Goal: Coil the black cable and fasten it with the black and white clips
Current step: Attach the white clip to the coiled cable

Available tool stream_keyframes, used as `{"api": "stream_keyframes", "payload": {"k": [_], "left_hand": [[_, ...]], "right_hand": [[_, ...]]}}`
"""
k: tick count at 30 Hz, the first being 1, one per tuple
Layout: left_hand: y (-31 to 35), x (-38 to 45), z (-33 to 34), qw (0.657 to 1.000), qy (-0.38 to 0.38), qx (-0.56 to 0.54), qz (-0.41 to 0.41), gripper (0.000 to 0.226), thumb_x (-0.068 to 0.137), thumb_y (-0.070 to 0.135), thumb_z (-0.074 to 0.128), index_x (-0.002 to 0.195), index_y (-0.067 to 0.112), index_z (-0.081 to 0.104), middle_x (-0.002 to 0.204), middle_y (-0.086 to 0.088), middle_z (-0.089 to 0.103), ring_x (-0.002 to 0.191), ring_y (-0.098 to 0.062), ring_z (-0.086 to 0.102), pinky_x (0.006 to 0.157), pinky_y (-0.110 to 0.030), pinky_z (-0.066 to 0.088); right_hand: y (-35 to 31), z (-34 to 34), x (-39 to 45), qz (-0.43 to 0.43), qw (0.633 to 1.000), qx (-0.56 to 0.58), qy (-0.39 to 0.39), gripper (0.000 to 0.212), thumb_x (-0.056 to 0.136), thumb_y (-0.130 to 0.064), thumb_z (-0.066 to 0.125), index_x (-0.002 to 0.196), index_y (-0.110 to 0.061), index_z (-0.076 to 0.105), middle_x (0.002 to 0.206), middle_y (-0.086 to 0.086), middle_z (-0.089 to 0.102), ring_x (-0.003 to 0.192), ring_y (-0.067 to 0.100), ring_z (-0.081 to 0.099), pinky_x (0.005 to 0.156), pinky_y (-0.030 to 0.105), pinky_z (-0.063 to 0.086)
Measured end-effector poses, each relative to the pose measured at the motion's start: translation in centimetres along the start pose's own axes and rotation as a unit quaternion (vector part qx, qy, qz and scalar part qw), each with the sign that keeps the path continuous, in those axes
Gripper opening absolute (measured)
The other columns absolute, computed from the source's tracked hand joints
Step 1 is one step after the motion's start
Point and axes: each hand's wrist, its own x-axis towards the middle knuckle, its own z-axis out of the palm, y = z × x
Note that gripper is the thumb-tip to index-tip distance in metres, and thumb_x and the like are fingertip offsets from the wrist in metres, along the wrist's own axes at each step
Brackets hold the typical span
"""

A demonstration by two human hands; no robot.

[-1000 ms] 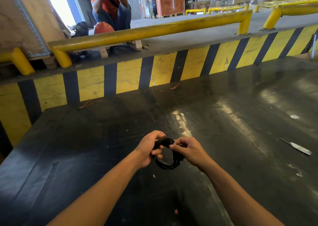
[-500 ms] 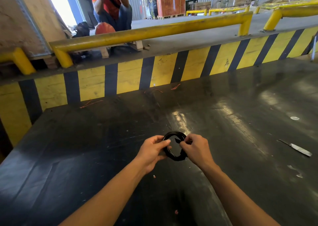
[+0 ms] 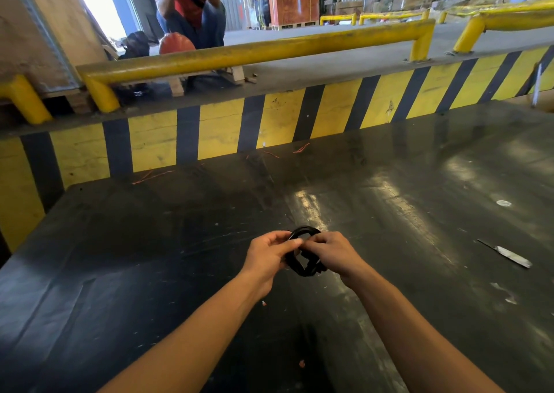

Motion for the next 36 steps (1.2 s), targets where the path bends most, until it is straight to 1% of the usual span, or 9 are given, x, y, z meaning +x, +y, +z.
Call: {"api": "stream_keyframes", "payload": {"k": [4, 10, 14, 17, 22, 25, 29, 32, 36], "left_hand": [[0.0, 0.1, 0.0, 0.999, 0.014, 0.024, 0.02, 0.029, 0.08, 0.008, 0.071, 0.109, 0.01, 0.066, 0.104, -0.009, 0.072, 0.101, -0.022, 0.067, 0.092, -0.044, 0.054], [0.5, 0.2, -0.4, 0.997, 0.038, 0.049, 0.051, 0.053, 0.079, 0.004, 0.071, 0.126, 0.014, 0.047, 0.106, -0.007, 0.069, 0.087, -0.015, 0.071, 0.087, -0.035, 0.055], [0.4, 0.3, -0.1, 0.988, 0.048, 0.127, 0.074, 0.072, 0.079, 0.008, 0.072, 0.14, 0.013, 0.036, 0.115, -0.009, 0.069, 0.094, -0.014, 0.068, 0.089, -0.03, 0.048], [0.6, 0.3, 0.2, 0.974, 0.053, 0.196, 0.101, 0.076, 0.078, 0.011, 0.074, 0.143, 0.014, 0.034, 0.119, -0.009, 0.068, 0.105, -0.015, 0.063, 0.093, -0.03, 0.047], [0.8, 0.3, -0.1, 0.943, 0.033, 0.295, 0.153, 0.084, 0.078, 0.011, 0.074, 0.147, 0.015, 0.027, 0.118, -0.009, 0.069, 0.107, -0.015, 0.066, 0.091, -0.025, 0.048], [0.9, -0.1, -0.1, 0.929, -0.008, 0.332, 0.16, 0.088, 0.081, 0.01, 0.071, 0.15, 0.014, 0.017, 0.121, -0.009, 0.068, 0.111, -0.015, 0.064, 0.095, -0.025, 0.046], [0.9, -0.2, -0.2, 0.909, -0.042, 0.382, 0.164, 0.091, 0.084, 0.013, 0.069, 0.151, 0.014, 0.008, 0.118, -0.005, 0.07, 0.11, -0.013, 0.064, 0.097, -0.026, 0.044], [0.8, 0.1, -0.2, 0.893, -0.044, 0.414, 0.172, 0.093, 0.084, 0.015, 0.069, 0.151, 0.012, 0.004, 0.115, -0.005, 0.071, 0.111, -0.014, 0.064, 0.098, -0.029, 0.045], [0.7, 0.2, 0.2, 0.88, -0.08, 0.44, 0.163, 0.098, 0.084, 0.015, 0.069, 0.151, 0.015, -0.003, 0.119, -0.007, 0.069, 0.109, -0.016, 0.065, 0.096, -0.033, 0.05]], "right_hand": [[-0.4, -0.2, -0.1, 0.002, 1.0, -0.009, -0.012, 0.029, 0.083, -0.028, 0.062, 0.08, 0.0, 0.068, 0.075, 0.009, 0.061, 0.063, 0.017, 0.056, 0.051, 0.025, 0.041], [0.0, -1.5, -0.3, -0.055, 0.995, -0.082, -0.028, 0.019, 0.083, -0.024, 0.065, 0.067, -0.013, 0.063, 0.077, 0.007, 0.061, 0.073, 0.017, 0.055, 0.064, 0.03, 0.04], [0.2, -1.7, -0.4, -0.12, 0.971, -0.203, 0.038, 0.015, 0.085, -0.026, 0.063, 0.072, -0.021, 0.061, 0.1, 0.001, 0.053, 0.095, 0.015, 0.051, 0.079, 0.027, 0.036], [0.4, -1.4, -0.3, -0.133, 0.955, -0.247, 0.092, 0.011, 0.086, -0.031, 0.06, 0.08, -0.022, 0.063, 0.094, 0.001, 0.058, 0.088, 0.018, 0.057, 0.074, 0.031, 0.044], [0.1, -1.4, -0.7, -0.098, 0.994, -0.045, 0.022, 0.005, 0.089, -0.017, 0.059, 0.09, -0.012, 0.059, 0.071, 0.004, 0.065, 0.052, 0.01, 0.06, 0.047, 0.016, 0.046], [0.3, -1.5, -0.6, -0.017, 0.986, 0.16, -0.051, 0.009, 0.091, -0.009, 0.055, 0.091, -0.007, 0.063, 0.079, 0.01, 0.063, 0.054, 0.009, 0.057, 0.056, 0.018, 0.05], [1.2, -2.2, -0.7, -0.01, 0.963, 0.232, -0.134, 0.019, 0.087, -0.002, 0.057, 0.105, -0.001, 0.065, 0.09, 0.013, 0.068, 0.077, 0.016, 0.066, 0.076, 0.023, 0.054], [1.5, -2.3, -0.9, -0.084, 0.981, 0.1, -0.141, 0.025, 0.082, -0.002, 0.065, 0.106, -0.005, 0.066, 0.097, 0.014, 0.071, 0.09, 0.02, 0.069, 0.084, 0.028, 0.056], [1.9, -2.0, -0.5, -0.215, 0.966, -0.138, -0.035, 0.006, 0.085, -0.022, 0.064, 0.085, -0.021, 0.07, 0.073, 0.002, 0.07, 0.062, 0.01, 0.064, 0.062, 0.026, 0.05]]}}
